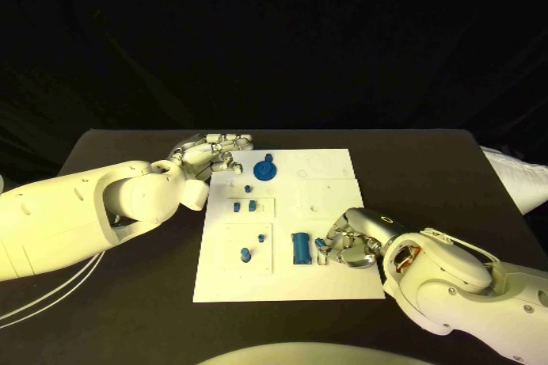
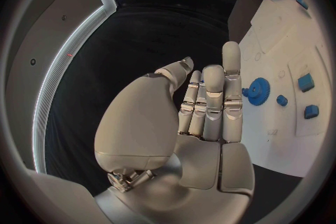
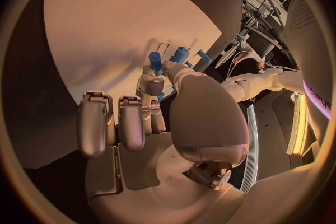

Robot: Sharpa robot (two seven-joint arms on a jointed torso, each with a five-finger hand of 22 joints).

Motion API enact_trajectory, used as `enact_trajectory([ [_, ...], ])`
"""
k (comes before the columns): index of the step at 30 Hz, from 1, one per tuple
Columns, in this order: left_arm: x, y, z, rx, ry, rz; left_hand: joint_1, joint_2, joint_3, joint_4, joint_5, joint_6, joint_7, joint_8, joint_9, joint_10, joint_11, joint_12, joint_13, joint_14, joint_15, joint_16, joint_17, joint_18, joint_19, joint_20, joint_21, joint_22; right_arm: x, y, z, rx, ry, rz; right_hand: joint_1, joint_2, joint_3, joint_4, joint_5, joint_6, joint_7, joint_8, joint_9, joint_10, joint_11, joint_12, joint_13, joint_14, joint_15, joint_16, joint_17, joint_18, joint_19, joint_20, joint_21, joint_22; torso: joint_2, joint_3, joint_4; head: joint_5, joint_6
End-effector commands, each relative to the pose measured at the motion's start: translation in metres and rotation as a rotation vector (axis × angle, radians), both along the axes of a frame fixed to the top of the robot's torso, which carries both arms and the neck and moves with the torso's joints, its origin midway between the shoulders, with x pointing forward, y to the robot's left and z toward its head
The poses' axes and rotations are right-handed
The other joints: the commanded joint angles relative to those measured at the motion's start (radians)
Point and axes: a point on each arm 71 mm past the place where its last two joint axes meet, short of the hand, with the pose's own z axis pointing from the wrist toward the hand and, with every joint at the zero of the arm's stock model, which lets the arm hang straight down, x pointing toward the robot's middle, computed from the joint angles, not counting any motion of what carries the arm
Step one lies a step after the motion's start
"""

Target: Assemble the parts on the task board

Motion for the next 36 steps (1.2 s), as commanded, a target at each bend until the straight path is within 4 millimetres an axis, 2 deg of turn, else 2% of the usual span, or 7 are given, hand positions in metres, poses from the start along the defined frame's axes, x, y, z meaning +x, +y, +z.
enact_trajectory([
  [1, -0.001, -0.002, 0.0013, -0.009, -0.006, -0.02, 0.0, 0.01, -0.001, -0.005, 0.007, -0.003, -0.001, 0.004, 0.001, -0.005, -0.002, 0.001, 0.0, -0.007, -0.001, 0.007, -0.001, 0.009, -0.006, -0.002, -0.006, -0.001, -0.0012, 0.0003, -0.0048, -0.033, 0.048, 0.017, -0.012, 0.001, -0.012, -0.002, 0.011, 0.009, 0.002, -0.005, 0.0, 0.008, 0.001, 0.007, 0.003, 0.069, -0.007, 0.007, 0.073, -0.019, 0.009, -0.001, 0.003, 0.002, 0.0, 0.0006, -0.0014, 0.001, -0.001],
  [11, -0.0013, -0.0022, 0.0014, -0.009, -0.005, -0.023, 0.0, 0.01, -0.001, -0.005, 0.007, -0.003, -0.001, 0.004, 0.001, -0.005, -0.002, 0.001, 0.0, -0.007, -0.001, 0.007, -0.001, 0.009, -0.006, -0.002, -0.006, -0.001, -0.0014, 0.0011, -0.0061, -0.051, 0.057, 0.029, -0.02, 0.008, -0.024, 0.001, 0.022, 0.012, 0.001, -0.005, 0.002, 0.01, 0.0, 0.011, 0.007, 0.07, -0.008, 0.01, 0.079, -0.019, 0.01, -0.001, 0.004, 0.004, -0.001, 0.0012, -0.0017, 0.001, -0.001],
  [19, -0.0013, -0.0023, 0.0013, -0.009, -0.004, -0.025, 0.0, 0.01, -0.001, -0.005, 0.007, -0.004, -0.001, 0.004, 0.001, -0.006, -0.002, 0.002, 0.0, -0.007, -0.001, 0.007, -0.002, 0.009, -0.006, -0.002, -0.006, -0.001, -0.0015, 0.0023, -0.0051, -0.04, 0.05, 0.027, -0.05, 0.028, -0.048, 0.024, 0.035, 0.021, -0.002, -0.004, 0.006, 0.02, -0.002, 0.035, 0.024, 0.073, -0.009, 0.02, 0.097, -0.02, 0.012, -0.002, 0.008, 0.01, 0.001, 0.0013, -0.0016, 0.001, 0.0],
  [20, -0.0013, -0.0023, 0.0013, -0.009, -0.004, -0.025, 0.001, 0.01, -0.001, -0.007, 0.007, -0.004, -0.001, 0.005, 0.001, -0.008, -0.002, 0.003, 0.0, -0.008, -0.001, 0.007, -0.005, 0.009, -0.007, -0.002, -0.005, -0.001, -0.0015, 0.0024, -0.005, -0.038, 0.049, 0.026, -0.061, 0.03, -0.056, 0.032, 0.043, 0.024, -0.003, -0.003, 0.007, 0.024, -0.002, 0.047, 0.032, 0.074, -0.009, 0.023, 0.102, -0.021, 0.013, -0.002, 0.009, 0.012, 0.001, 0.0013, -0.0016, 0.001, 0.0],
  [25, -0.0014, -0.0024, 0.0013, -0.009, -0.004, -0.026, 0.001, 0.01, -0.001, -0.007, 0.007, -0.004, -0.001, 0.005, 0.001, -0.008, -0.002, 0.003, 0.0, -0.008, -0.001, 0.007, -0.005, 0.009, -0.007, -0.002, -0.005, -0.001, -0.0016, 0.0029, -0.0046, -0.033, 0.047, 0.027, -0.102, 0.041, -0.117, 0.053, 0.143, 0.037, -0.008, -0.001, 0.012, 0.036, -0.006, 0.083, 0.06, 0.076, -0.012, 0.033, 0.12, -0.023, 0.019, -0.004, 0.017, 0.026, 0.0, 0.0012, -0.0012, 0.001, 0.0],
  [32, -0.0016, -0.0024, 0.0013, -0.007, -0.004, -0.029, 0.0, 0.01, -0.002, -0.007, 0.007, -0.004, -0.001, 0.005, 0.001, -0.009, -0.001, 0.004, 0.0, -0.01, -0.001, 0.006, -0.008, 0.009, -0.007, -0.002, -0.005, -0.001, -0.0022, 0.0043, -0.0045, -0.03, 0.049, 0.033, -0.118, 0.069, -0.165, 0.056, 0.162, 0.054, -0.015, 0.003, 0.016, 0.054, -0.012, 0.139, 0.102, 0.082, -0.016, 0.05, 0.149, -0.029, 0.03, -0.006, 0.033, 0.054, 0.0, 0.001, -0.0009, 0.002, -0.003],
  [36, -0.0016, -0.0024, 0.0013, -0.005, -0.005, -0.03, 0.001, 0.011, -0.001, -0.008, 0.007, -0.003, -0.002, 0.006, 0.001, -0.01, -0.002, 0.005, 0.0, -0.01, -0.001, 0.006, -0.008, 0.009, -0.008, -0.002, -0.005, -0.001, -0.0023, 0.0049, -0.0045, -0.029, 0.05, 0.035, -0.118, 0.072, -0.173, 0.055, 0.163, 0.057, -0.016, 0.003, 0.017, 0.056, -0.013, 0.146, 0.108, 0.082, -0.017, 0.052, 0.153, -0.03, 0.032, -0.006, 0.036, 0.058, 0.0, 0.001, -0.0012, 0.003, -0.004],
])
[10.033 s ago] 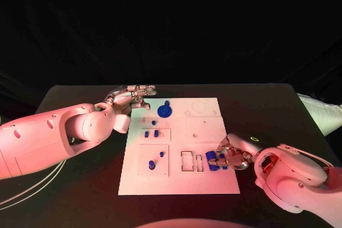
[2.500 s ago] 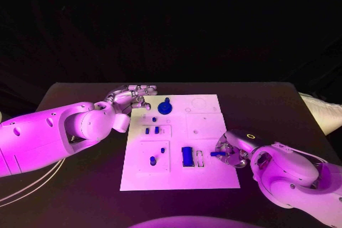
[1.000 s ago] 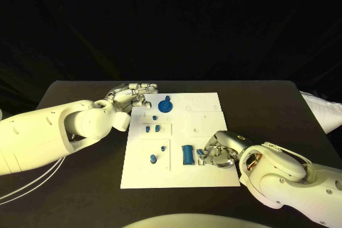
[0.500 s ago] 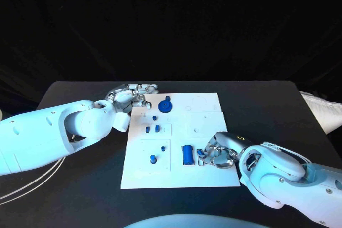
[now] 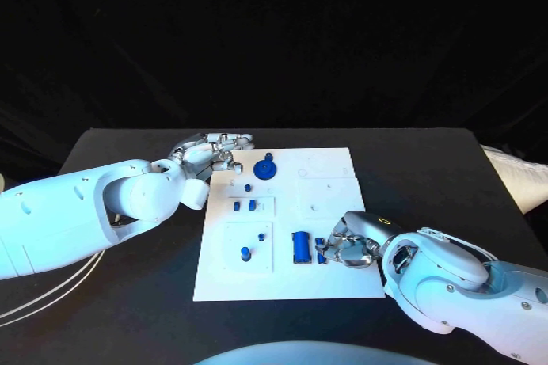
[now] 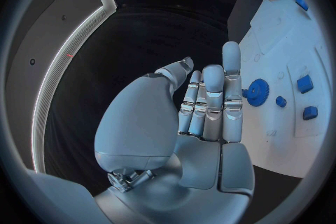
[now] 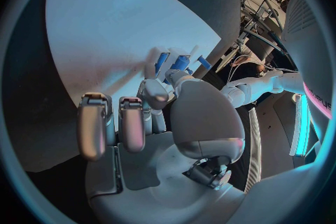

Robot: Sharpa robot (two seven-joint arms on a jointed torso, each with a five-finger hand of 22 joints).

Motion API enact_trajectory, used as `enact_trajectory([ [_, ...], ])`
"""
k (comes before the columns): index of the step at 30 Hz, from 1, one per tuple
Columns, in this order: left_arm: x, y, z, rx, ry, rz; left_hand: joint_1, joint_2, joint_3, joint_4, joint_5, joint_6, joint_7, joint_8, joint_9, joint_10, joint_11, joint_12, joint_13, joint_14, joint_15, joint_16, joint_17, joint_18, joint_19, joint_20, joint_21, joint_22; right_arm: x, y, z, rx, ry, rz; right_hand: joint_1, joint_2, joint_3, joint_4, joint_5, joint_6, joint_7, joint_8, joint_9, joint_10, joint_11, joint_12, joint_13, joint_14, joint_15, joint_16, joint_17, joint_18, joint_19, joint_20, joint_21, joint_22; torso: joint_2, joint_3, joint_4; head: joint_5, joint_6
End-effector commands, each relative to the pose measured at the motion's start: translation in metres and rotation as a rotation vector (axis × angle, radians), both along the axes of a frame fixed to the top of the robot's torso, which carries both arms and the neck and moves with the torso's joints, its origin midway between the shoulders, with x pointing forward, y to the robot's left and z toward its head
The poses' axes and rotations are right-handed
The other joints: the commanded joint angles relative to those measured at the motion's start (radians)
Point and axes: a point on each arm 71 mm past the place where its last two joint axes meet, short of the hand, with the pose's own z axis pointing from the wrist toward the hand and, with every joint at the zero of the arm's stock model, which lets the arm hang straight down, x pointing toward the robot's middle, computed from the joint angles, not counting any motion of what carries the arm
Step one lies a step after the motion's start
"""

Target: Assemble the parts on the task board

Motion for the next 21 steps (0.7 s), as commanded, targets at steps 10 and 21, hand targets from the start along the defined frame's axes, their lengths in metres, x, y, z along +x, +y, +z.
enact_trajectory([
  [10, -0.001, -0.002, 0.001, -0.005, -0.009, -0.026, 0.001, 0.011, -0.001, -0.009, 0.003, -0.003, -0.003, 0.007, 0.001, -0.008, 0.002, 0.005, 0.0, -0.008, 0.003, 0.005, -0.005, 0.009, -0.008, -0.002, -0.005, -0.001, -0.002, 0.0, 0.0, -0.001, 0.001, 0.01, 0.0, 0.008, -0.066, -0.005, -0.037, 0.008, -0.002, -0.004, 0.001, 0.01, -0.001, -0.002, 0.006, 0.085, -0.007, 0.005, 0.153, -0.014, 0.027, -0.004, 0.005, 0.046, 0.0, 0.0006, -0.0001, 0.002, -0.002],
  [21, 0.0, -0.002, 0.001, -0.005, -0.013, -0.021, 0.001, 0.011, -0.001, -0.009, 0.003, -0.003, -0.003, 0.007, 0.001, -0.008, 0.002, 0.005, 0.0, -0.009, 0.003, 0.004, -0.006, 0.009, -0.008, -0.002, -0.005, -0.001, 0.0, -0.013, 0.016, 0.117, -0.093, -0.044, 0.067, -0.02, -0.153, -0.015, -0.203, -0.017, 0.01, -0.026, -0.004, -0.019, 0.009, -0.088, -0.032, 0.077, 0.001, -0.018, 0.114, -0.009, 0.016, 0.0, -0.009, 0.027, -0.004, -0.0003, -0.0018, 0.0, 0.005],
])
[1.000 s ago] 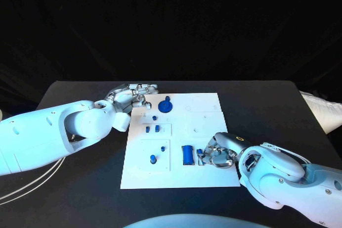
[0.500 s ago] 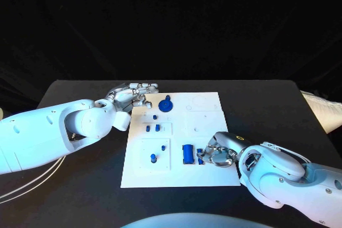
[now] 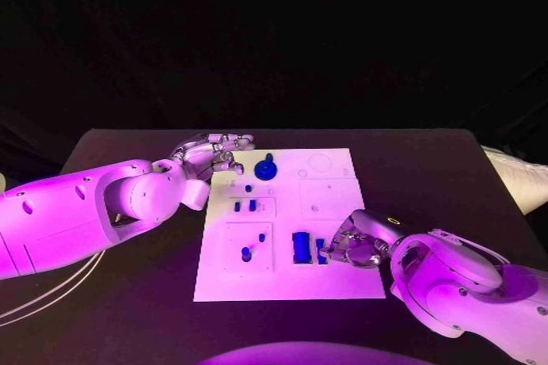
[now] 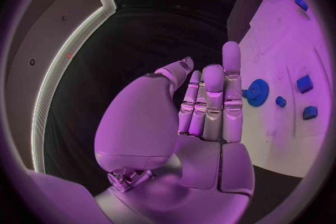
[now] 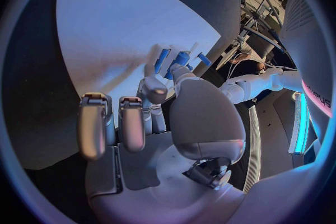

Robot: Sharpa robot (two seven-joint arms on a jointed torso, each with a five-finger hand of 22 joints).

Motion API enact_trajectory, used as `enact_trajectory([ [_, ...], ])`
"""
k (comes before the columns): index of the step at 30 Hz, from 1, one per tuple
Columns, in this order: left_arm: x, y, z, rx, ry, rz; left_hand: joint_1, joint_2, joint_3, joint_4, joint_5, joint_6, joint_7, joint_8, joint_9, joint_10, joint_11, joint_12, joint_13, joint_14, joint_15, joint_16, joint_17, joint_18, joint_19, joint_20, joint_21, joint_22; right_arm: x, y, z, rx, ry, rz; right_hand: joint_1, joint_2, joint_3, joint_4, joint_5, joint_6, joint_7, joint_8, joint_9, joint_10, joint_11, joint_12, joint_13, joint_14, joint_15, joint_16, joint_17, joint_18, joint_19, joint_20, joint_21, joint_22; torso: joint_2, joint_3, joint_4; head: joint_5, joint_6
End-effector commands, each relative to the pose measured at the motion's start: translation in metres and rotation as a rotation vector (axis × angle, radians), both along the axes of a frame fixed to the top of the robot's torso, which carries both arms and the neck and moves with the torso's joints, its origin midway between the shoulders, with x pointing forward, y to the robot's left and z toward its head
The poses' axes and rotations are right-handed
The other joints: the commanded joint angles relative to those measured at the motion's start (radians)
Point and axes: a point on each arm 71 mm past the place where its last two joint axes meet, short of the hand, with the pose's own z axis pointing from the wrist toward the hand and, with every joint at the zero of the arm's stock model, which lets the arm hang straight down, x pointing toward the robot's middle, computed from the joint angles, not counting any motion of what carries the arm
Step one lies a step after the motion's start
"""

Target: Assemble the parts on the task board

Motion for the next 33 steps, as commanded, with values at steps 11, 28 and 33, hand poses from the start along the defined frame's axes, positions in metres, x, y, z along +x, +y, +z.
enact_trajectory([
  [11, 0.004, -0.003, -0.008, -0.026, -0.035, 0.064, -0.035, 0.008, -0.029, 0.01, 0.0, 0.003, -0.006, 0.017, 0.002, 0.008, -0.003, 0.035, 0.004, -0.024, 0.0, 0.002, -0.027, 0.009, -0.02, 0.001, -0.011, -0.005, 0.053, -0.03, 0.012, 0.65, 0.046, -0.157, 0.193, 0.029, -0.034, -0.066, 0.007, -0.158, 0.056, -0.021, -0.055, -0.172, 0.043, -0.4, -0.242, 0.013, 0.036, -0.174, -0.125, 0.04, -0.102, 0.031, -0.174, -0.22, -0.033, -0.0086, -0.0062, -0.01, 0.03],
  [28, 0.043, 0.004, -0.031, 0.008, -0.065, 0.273, -0.013, 0.017, -0.043, 0.021, 0.001, -0.005, 0.002, 0.01, -0.002, 0.021, 0.026, -0.001, -0.004, -0.317, 0.082, -0.559, -0.366, -0.016, -0.448, 0.074, -0.342, -0.22, 0.15, -0.046, 0.0, 1.132, 0.074, -0.272, 0.335, 0.04, 0.177, -0.154, -0.119, -0.251, 0.137, -0.022, -0.258, -0.366, 0.168, -0.806, -0.967, -0.401, 0.201, -1.313, -1.085, 0.123, -0.51, 0.184, -1.069, -1.019, -0.105, -0.0233, -0.0203, -0.022, 0.125],
  [33, 0.05, 0.0, -0.035, 0.006, -0.083, 0.283, -0.01, 0.019, -0.066, 0.024, 0.002, -0.018, 0.002, -0.02, -0.002, -0.001, 0.046, -0.075, -0.005, -0.336, 0.123, -0.767, -0.462, 0.007, -0.563, 0.142, -0.42, -0.347, 0.163, -0.049, -0.005, 1.144, 0.056, -0.271, 0.295, 0.054, 0.188, -0.212, -0.129, -0.244, 0.138, -0.021, -0.317, -0.349, 0.172, -0.805, -1.075, -0.333, 0.199, -1.398, -1.18, 0.125, -0.432, 0.188, -1.183, -1.118, -0.117, -0.0201, -0.0152, -0.025, 0.138],
])
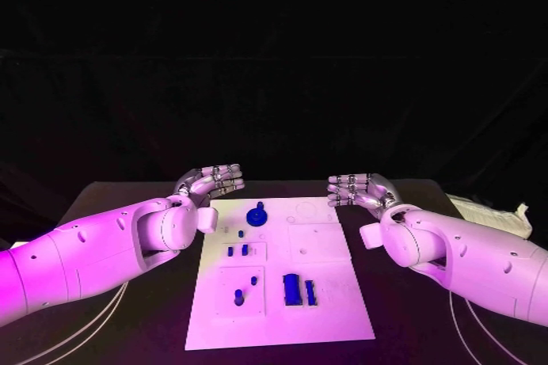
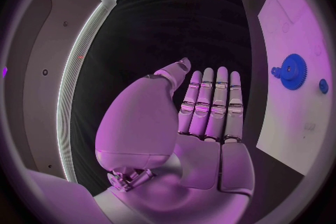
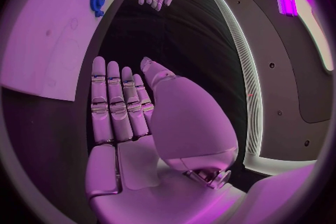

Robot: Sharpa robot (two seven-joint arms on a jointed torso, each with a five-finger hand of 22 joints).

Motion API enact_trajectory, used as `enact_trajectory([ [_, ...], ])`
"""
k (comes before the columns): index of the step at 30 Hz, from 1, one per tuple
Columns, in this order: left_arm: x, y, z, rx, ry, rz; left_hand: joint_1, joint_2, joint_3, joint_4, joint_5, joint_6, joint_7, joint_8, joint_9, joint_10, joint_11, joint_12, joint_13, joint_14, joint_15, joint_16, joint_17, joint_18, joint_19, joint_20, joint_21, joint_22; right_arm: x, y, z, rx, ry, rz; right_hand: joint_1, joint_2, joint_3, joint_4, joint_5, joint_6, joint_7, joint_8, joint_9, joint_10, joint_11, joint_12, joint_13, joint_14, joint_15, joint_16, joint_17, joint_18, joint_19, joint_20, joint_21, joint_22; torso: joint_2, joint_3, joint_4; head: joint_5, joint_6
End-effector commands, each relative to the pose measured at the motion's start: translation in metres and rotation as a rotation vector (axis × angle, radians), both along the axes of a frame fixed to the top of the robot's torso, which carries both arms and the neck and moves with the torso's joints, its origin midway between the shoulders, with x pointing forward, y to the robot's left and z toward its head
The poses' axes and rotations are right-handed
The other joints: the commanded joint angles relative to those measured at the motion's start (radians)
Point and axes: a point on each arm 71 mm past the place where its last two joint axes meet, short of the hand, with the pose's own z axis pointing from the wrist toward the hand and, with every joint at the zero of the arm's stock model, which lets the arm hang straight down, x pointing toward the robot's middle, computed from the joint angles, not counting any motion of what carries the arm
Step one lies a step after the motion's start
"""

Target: Assemble the parts on the task board

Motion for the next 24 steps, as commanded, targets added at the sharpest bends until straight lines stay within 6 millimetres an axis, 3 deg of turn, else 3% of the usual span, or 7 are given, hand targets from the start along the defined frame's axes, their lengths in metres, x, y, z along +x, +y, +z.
enact_trajectory([
  [1, 0.004, -0.001, 0.001, -0.013, -0.045, 0.026, 0.006, -0.002, -0.021, -0.001, 0.003, -0.013, -0.005, -0.013, -0.001, -0.011, 0.012, -0.035, 0.0, 0.0, 0.016, -0.075, -0.033, 0.011, -0.039, 0.027, -0.01, -0.05, 0.006, 0.0, 0.001, 0.095, -0.037, 0.04, -0.018, 0.006, 0.001, -0.019, -0.004, 0.004, 0.0, -0.002, -0.018, 0.006, 0.0, -0.002, -0.027, 0.029, -0.003, -0.019, -0.025, 0.015, 0.029, -0.002, -0.03, -0.027, -0.014, 0.0041, 0.0045, -0.003, 0.013],
  [5, 0.005, -0.003, -0.001, -0.015, -0.052, 0.027, 0.012, 0.007, -0.051, -0.005, 0.003, -0.011, -0.005, -0.016, -0.001, -0.008, 0.018, -0.07, 0.0, 0.023, 0.022, -0.144, -0.059, 0.015, -0.057, 0.038, -0.006, -0.102, 0.012, -0.002, -0.001, 0.095, -0.044, 0.033, -0.03, 0.013, 0.005, -0.037, -0.003, 0.01, -0.001, -0.001, -0.033, 0.014, -0.004, -0.002, -0.029, 0.087, -0.017, -0.017, -0.04, 0.014, 0.083, -0.016, -0.038, -0.043, -0.012, 0.0099, 0.0063, -0.003, 0.025],
  [6, 0.004, -0.002, -0.003, -0.001, -0.014, 0.015, -0.409, 0.043, -0.154, -0.056, -0.03, -0.318, -0.063, -0.08, -0.066, -0.326, -0.036, -0.138, -0.062, -0.26, -0.026, -0.21, -0.13, -0.051, -0.273, -0.048, -0.071, -0.21, 0.01, -0.005, -0.003, 0.031, -0.015, -0.012, -0.458, 0.082, -0.079, -0.075, -0.05, -0.293, -0.058, -0.065, -0.127, -0.325, -0.047, -0.063, -0.09, -0.285, -0.106, -0.112, -0.071, -0.051, -0.255, -0.071, -0.11, -0.093, -0.01, 0.0038, 0.003, -0.003, 0.015],
  [19, -0.025, -0.024, -0.007, 0.112, -0.068, 0.067, -0.795, 0.134, -0.253, -0.056, -0.102, -0.6, -0.115, -0.08, -0.066, -0.617, -0.083, -0.138, -0.062, -0.515, -0.138, -0.28, -0.13, -0.084, -0.474, -0.127, -0.071, -0.317, -0.019, 0.014, 0.007, 0.081, -0.047, -0.111, -0.857, 0.082, -0.153, -0.075, -0.165, -0.565, -0.109, -0.065, -0.127, -0.635, -0.143, -0.063, -0.09, -0.617, -0.106, -0.112, -0.147, -0.079, -0.557, -0.124, -0.18, -0.211, -0.077, 0.024, 0.0526, -0.03, 0.058],
  [21, -0.033, -0.029, -0.007, 0.141, -0.087, 0.081, -0.834, 0.134, -0.262, -0.056, -0.102, -0.628, -0.121, -0.08, -0.066, -0.646, -0.155, -0.138, -0.062, -0.541, -0.138, -0.287, -0.13, -0.084, -0.494, -0.135, -0.071, -0.327, -0.027, 0.018, 0.009, 0.09, -0.051, -0.136, -0.897, 0.082, -0.16, -0.075, -0.165, -0.593, -0.114, -0.065, -0.127, -0.666, -0.143, -0.063, -0.09, -0.65, -0.106, -0.112, -0.147, -0.09, -0.587, -0.129, -0.187, -0.211, -0.08, 0.0247, 0.0544, -0.03, 0.059],
  [22, -0.038, -0.033, -0.007, 0.159, -0.101, 0.09, -0.869, 0.134, -0.271, -0.056, -0.102, -0.654, -0.194, -0.08, -0.066, -0.672, -0.155, -0.138, -0.062, -0.564, -0.138, -0.293, -0.13, -0.091, -0.512, -0.142, -0.071, -0.336, -0.033, 0.021, 0.01, 0.094, -0.052, -0.153, -0.932, 0.082, -0.167, -0.075, -0.165, -0.617, -0.185, -0.065, -0.127, -0.693, -0.143, -0.063, -0.09, -0.68, -0.106, -0.112, -0.147, -0.09, -0.615, -0.202, -0.193, -0.211, -0.08, 0.0247, 0.0545, -0.03, 0.059],
  [24, -0.043, -0.036, -0.006, 0.174, -0.113, 0.098, -0.897, 0.134, -0.278, -0.056, -0.102, -0.673, -0.194, -0.08, -0.066, -0.693, -0.155, -0.138, -0.062, -0.582, -0.138, -0.298, -0.13, -0.095, -0.527, -0.147, -0.071, -0.344, -0.038, 0.023, 0.012, 0.098, -0.053, -0.167, -0.961, 0.082, -0.173, -0.075, -0.165, -0.637, -0.185, -0.065, -0.127, -0.716, -0.143, -0.063, -0.09, -0.704, -0.106, -0.112, -0.147, -0.09, -0.636, -0.202, -0.198, -0.211, -0.08, 0.0247, 0.0545, -0.03, 0.059],
])
